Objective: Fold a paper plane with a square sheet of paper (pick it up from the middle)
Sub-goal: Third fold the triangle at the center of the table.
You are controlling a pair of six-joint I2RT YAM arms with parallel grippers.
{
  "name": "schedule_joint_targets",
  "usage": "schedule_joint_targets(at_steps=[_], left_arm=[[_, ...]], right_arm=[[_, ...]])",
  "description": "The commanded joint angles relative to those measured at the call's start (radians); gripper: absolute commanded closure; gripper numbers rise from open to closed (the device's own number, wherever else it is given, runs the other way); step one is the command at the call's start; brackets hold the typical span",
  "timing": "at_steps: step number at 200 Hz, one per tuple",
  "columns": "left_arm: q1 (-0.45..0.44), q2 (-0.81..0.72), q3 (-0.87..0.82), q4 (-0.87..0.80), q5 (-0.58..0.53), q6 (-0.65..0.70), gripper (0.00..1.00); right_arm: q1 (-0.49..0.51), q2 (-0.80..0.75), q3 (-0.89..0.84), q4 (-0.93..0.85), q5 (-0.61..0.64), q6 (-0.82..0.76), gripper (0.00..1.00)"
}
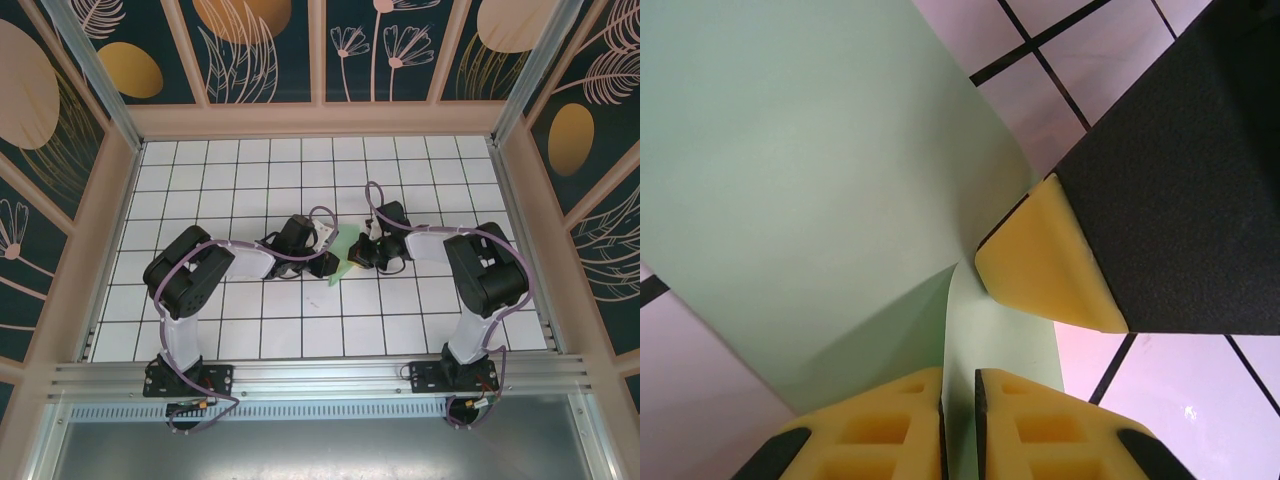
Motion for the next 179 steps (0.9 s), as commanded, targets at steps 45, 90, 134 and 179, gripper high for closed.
schedule_joint_targets(at_steps=[45, 90, 134, 179], left_arm=[[0.004, -0.001, -0.037, -0.001, -0.006, -0.021, 0.85], [0.004, -0.003, -0.039, 0.010, 0.002, -0.033, 0.92], [0.003, 0.001, -0.039, 0.010, 0.007, -0.033, 0.92], [0.003, 0.001, -0.048, 0.016, -0.002, -0.041, 1.00]], right_arm=[[-0.041, -0.134, -0.043, 0.012, 0.008, -0.002, 0.91], [-0.065, -0.116, -0.045, 0.037, -0.046, -0.007, 0.91], [-0.064, -0.101, -0.050, 0.033, -0.040, -0.009, 0.91], [-0.062, -0.062, -0.060, 0.048, -0.046, -0.012, 0.91]])
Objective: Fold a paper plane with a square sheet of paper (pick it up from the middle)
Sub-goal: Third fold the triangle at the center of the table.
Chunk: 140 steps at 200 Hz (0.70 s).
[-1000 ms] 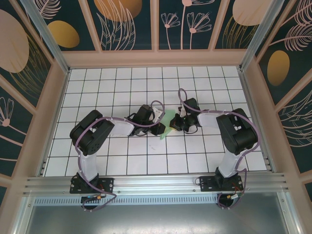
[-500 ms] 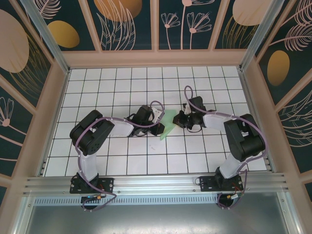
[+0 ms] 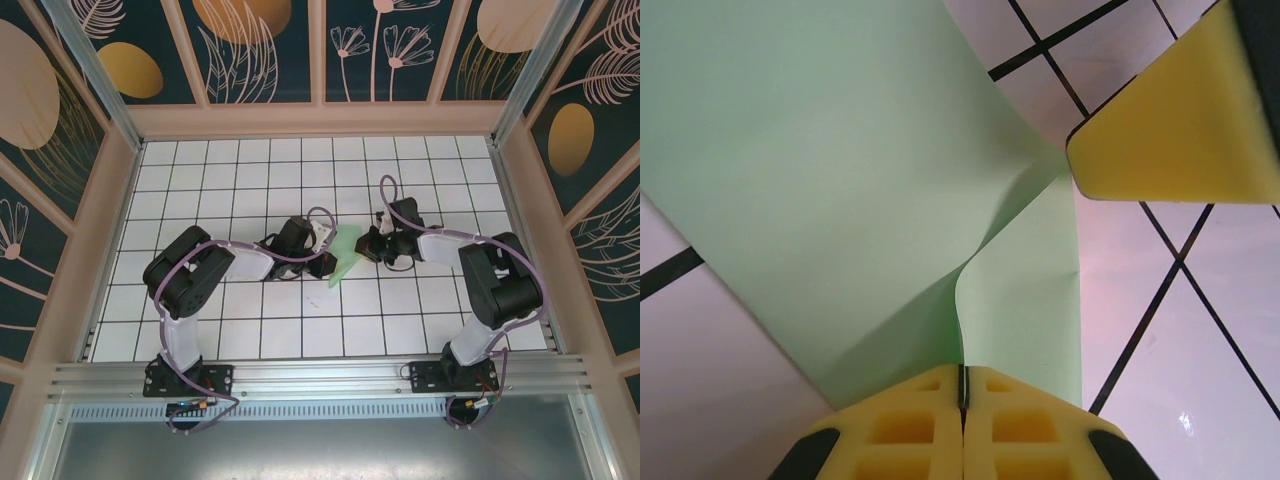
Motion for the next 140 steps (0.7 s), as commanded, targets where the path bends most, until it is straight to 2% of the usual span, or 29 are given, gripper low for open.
schedule_joint_targets(at_steps=[1, 79, 140], left_arm=[[0.002, 0.002, -0.022, -0.023, 0.003, -0.014, 1.00], [0.002, 0.010, -0.024, -0.029, -0.005, -0.021, 1.00], [0.002, -0.012, -0.046, -0.005, -0.024, -0.052, 1.00]], right_arm=[[0.003, 0.036, -0.018, 0.017, -0.019, -0.013, 0.91], [0.001, 0.114, -0.037, 0.013, 0.069, -0.025, 0.91], [0.003, -0.048, -0.017, -0.012, 0.032, -0.008, 0.89]])
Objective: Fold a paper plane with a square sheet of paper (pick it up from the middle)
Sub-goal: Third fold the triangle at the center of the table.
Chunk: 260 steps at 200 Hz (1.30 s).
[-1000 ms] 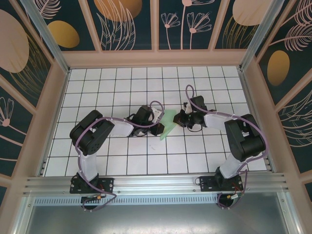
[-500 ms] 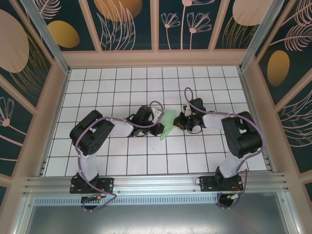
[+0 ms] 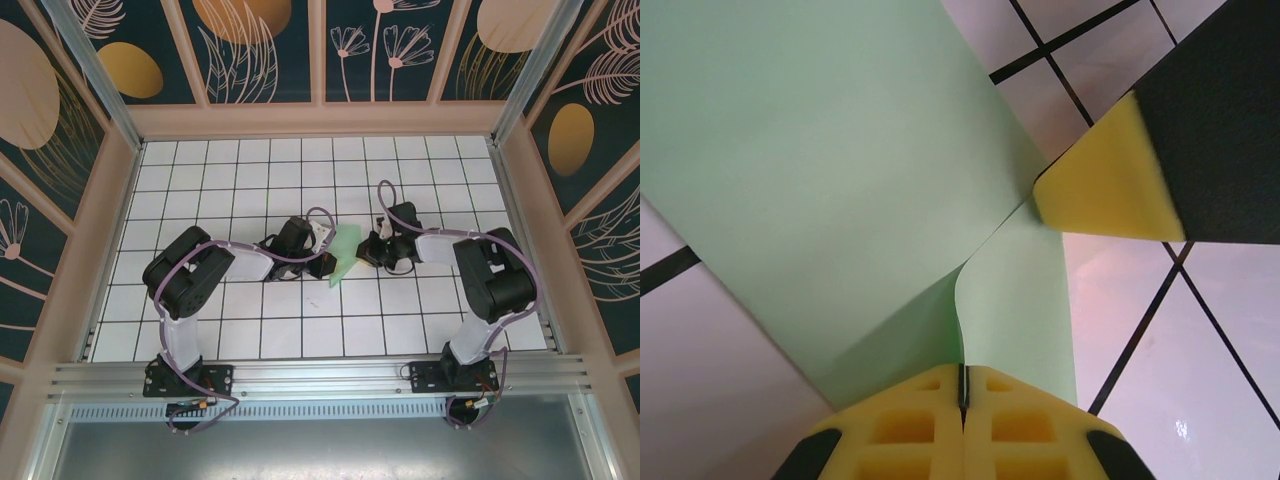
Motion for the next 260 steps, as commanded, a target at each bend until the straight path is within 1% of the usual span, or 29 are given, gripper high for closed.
schedule_joint_targets(at_steps=[1, 14, 34, 68, 87, 104, 123, 137, 148, 167, 191, 238, 260], left_arm=[[0.002, -0.010, -0.037, -0.022, -0.018, -0.029, 1.00], [0.003, -0.013, -0.037, -0.016, -0.021, -0.036, 1.00], [0.002, -0.011, -0.034, -0.016, -0.017, -0.037, 1.00], [0.002, -0.011, -0.038, -0.020, -0.018, -0.034, 1.00], [0.002, -0.009, -0.040, -0.023, -0.016, -0.034, 1.00], [0.001, -0.009, -0.040, -0.022, -0.015, -0.035, 1.00], [0.003, -0.011, -0.042, -0.021, -0.016, -0.035, 1.00], [0.002, -0.011, -0.042, -0.020, -0.018, -0.038, 1.00], [0.002, -0.011, -0.045, -0.014, -0.016, -0.044, 1.00], [0.001, -0.015, -0.049, -0.006, -0.019, -0.052, 1.00], [0.002, -0.016, -0.051, -0.007, -0.023, -0.053, 1.00], [0.002, -0.022, -0.053, -0.006, -0.013, -0.052, 1.00], [0.002, -0.019, -0.053, -0.006, -0.008, -0.052, 1.00]], right_arm=[[0.003, -0.076, -0.005, -0.013, 0.007, -0.006, 0.89], [0.000, -0.073, -0.005, -0.017, 0.033, -0.008, 0.89], [-0.004, -0.034, -0.007, 0.000, 0.019, -0.005, 0.90], [-0.005, 0.018, -0.006, 0.017, 0.040, 0.003, 0.90], [-0.005, 0.047, -0.008, 0.002, 0.073, -0.010, 0.90], [-0.004, 0.070, -0.005, -0.010, 0.077, -0.019, 0.91], [-0.005, 0.045, -0.002, -0.022, 0.075, -0.022, 0.91], [-0.005, 0.000, 0.004, -0.036, 0.070, -0.022, 0.91], [-0.004, -0.041, 0.002, -0.032, 0.044, -0.019, 0.90], [0.017, -0.090, -0.011, -0.011, -0.003, -0.001, 0.90], [0.059, -0.106, -0.039, 0.022, -0.020, 0.036, 0.90], [0.129, -0.041, -0.060, 0.090, -0.037, 0.083, 0.91], [0.136, -0.020, -0.059, 0.081, -0.009, 0.074, 0.90]])
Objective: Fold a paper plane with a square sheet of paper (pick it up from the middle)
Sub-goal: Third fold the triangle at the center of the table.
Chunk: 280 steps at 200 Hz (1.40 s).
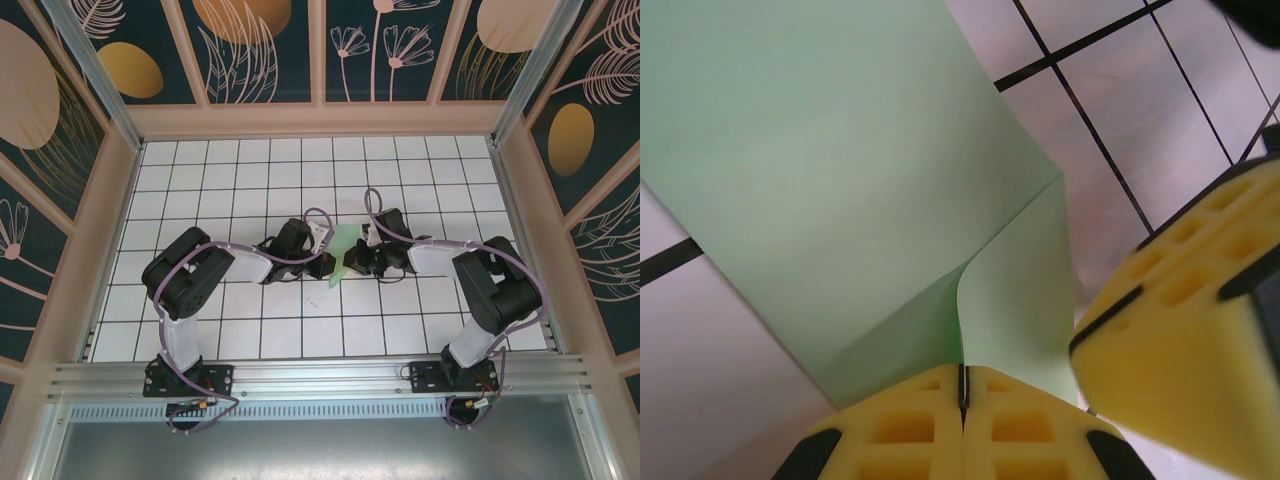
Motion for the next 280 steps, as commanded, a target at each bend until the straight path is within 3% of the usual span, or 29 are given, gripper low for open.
schedule_joint_targets(at_steps=[1, 50, 132, 237, 280], left_arm=[[0.002, -0.013, -0.028, -0.047, 0.002, -0.011, 1.00], [0.002, -0.006, -0.023, -0.054, 0.003, -0.007, 1.00], [0.001, -0.020, -0.043, -0.042, -0.006, -0.016, 1.00], [0.002, -0.012, -0.039, -0.042, -0.008, -0.018, 1.00], [0.002, -0.016, -0.045, -0.041, -0.012, -0.018, 1.00]], right_arm=[[0.008, 0.029, -0.012, 0.024, 0.009, 0.010, 0.90], [0.010, 0.098, -0.034, 0.005, 0.050, -0.011, 0.91], [0.026, -0.050, -0.047, 0.034, -0.026, 0.028, 0.90], [0.079, 0.078, -0.094, 0.136, 0.011, 0.090, 0.90], [0.083, 0.007, -0.098, 0.137, -0.008, 0.100, 0.90]])
